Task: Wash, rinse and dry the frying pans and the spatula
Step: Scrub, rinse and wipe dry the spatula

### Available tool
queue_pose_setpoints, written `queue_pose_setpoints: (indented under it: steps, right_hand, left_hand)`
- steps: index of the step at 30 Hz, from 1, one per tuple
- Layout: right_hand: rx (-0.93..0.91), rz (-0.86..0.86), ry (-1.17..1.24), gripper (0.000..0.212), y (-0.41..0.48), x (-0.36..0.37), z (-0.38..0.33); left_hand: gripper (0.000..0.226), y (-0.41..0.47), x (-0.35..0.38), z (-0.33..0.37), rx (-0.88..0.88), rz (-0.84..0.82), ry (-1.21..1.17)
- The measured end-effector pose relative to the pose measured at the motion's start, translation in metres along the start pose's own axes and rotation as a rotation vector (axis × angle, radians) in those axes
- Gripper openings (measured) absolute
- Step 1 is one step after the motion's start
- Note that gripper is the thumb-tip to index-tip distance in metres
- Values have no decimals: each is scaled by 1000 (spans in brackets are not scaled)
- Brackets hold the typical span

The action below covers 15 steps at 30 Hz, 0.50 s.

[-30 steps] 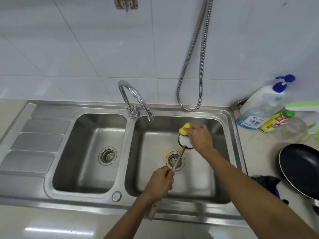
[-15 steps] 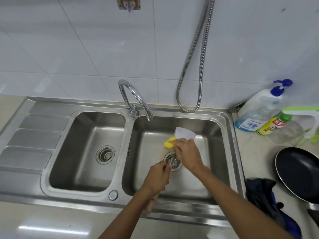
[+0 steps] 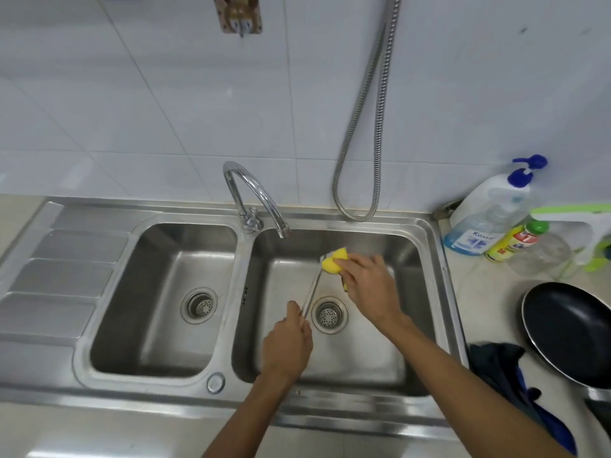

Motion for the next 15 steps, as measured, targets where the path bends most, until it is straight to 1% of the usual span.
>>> queue_pose_setpoints:
  steps: [1,3,7,10,11,13,15]
  right_hand:
    - [-6,34,32,28,-4,-6,-5]
    - [57,44,101,28,-12,-7,-3]
    - [287,-22,235,27,-6,5,28]
    - [494,-114,298,25,10,8,55]
    - [565,-156,339,24,14,11,63]
    - [610,-198,397,22,22,13,66]
    - [563,-187,378,23,29,8,52]
  left_hand:
    - [10,3,-2,-1,-3,11,29]
    - [10,5,-3,-3,24,18,109]
    - [11,-6,-2,-2,119,1,228]
    - [5,-17,-2,1,259,29,310]
    - [15,-20,1,2,312,25,318]
    - [26,-25,7,-1,370,4,372]
    - [29,-25,7,-4,382,33,395]
Point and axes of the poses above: each hand's wrist, its own y-axis towards the middle knuckle, its own x-axis out of the palm, z = x × y, the point moved 6 cm from there along y, towards the middle knuckle, and after that the axes turned 4 degrees about z, right-handed, at the moved point
